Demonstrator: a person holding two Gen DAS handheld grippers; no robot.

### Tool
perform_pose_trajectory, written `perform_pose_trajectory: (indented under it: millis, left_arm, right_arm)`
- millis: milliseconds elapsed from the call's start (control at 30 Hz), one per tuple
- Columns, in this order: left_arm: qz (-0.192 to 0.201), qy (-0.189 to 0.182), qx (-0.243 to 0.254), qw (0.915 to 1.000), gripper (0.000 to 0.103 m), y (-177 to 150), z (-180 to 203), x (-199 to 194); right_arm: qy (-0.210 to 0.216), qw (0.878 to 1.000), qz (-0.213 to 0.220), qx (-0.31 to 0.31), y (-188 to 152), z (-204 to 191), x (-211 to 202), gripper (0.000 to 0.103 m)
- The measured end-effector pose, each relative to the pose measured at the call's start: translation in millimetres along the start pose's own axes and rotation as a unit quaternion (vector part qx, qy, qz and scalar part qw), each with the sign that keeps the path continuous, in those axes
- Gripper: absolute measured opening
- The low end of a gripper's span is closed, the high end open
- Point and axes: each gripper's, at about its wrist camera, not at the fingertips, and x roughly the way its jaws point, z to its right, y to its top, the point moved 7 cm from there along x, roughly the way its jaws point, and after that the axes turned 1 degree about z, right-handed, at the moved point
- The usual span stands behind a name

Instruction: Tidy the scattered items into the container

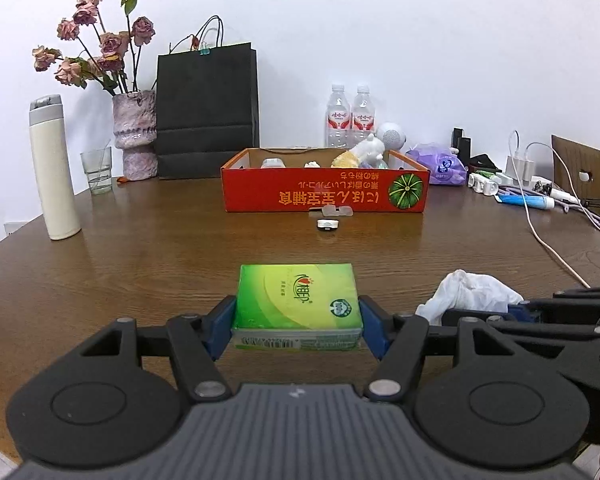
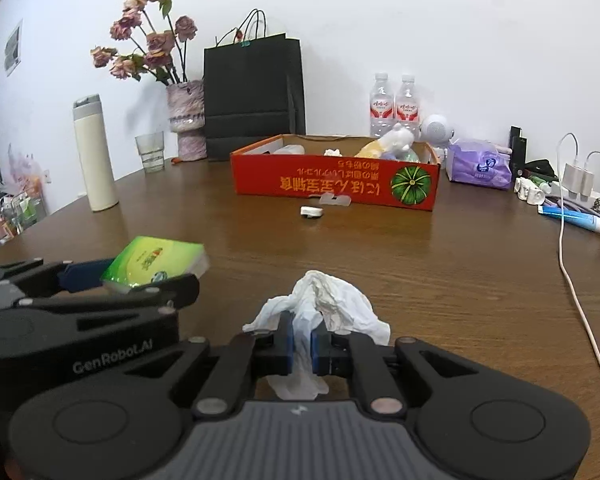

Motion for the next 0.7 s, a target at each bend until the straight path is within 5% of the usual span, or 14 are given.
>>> perform_pose_trajectory:
  millis: [333, 533, 700]
  left_arm:
    - [0.025, -0.009, -0.002, 0.9997, 0.065, 23, -4, 3]
    - [0.064, -0.017, -0.017, 0.9977, 0.065, 97, -28, 41]
    - [0.05, -0.04, -0.011, 0.9979, 0.065, 161, -36, 111]
  right_arm:
    - [0.006, 1.0, 0.01, 0.011, 11, 5, -1, 0.008]
    - [0.019, 0.998, 0.055, 0.002, 80, 23, 13, 0.008]
    - [0.024, 0.998, 0.062, -0.011, 152, 45, 61, 0.008]
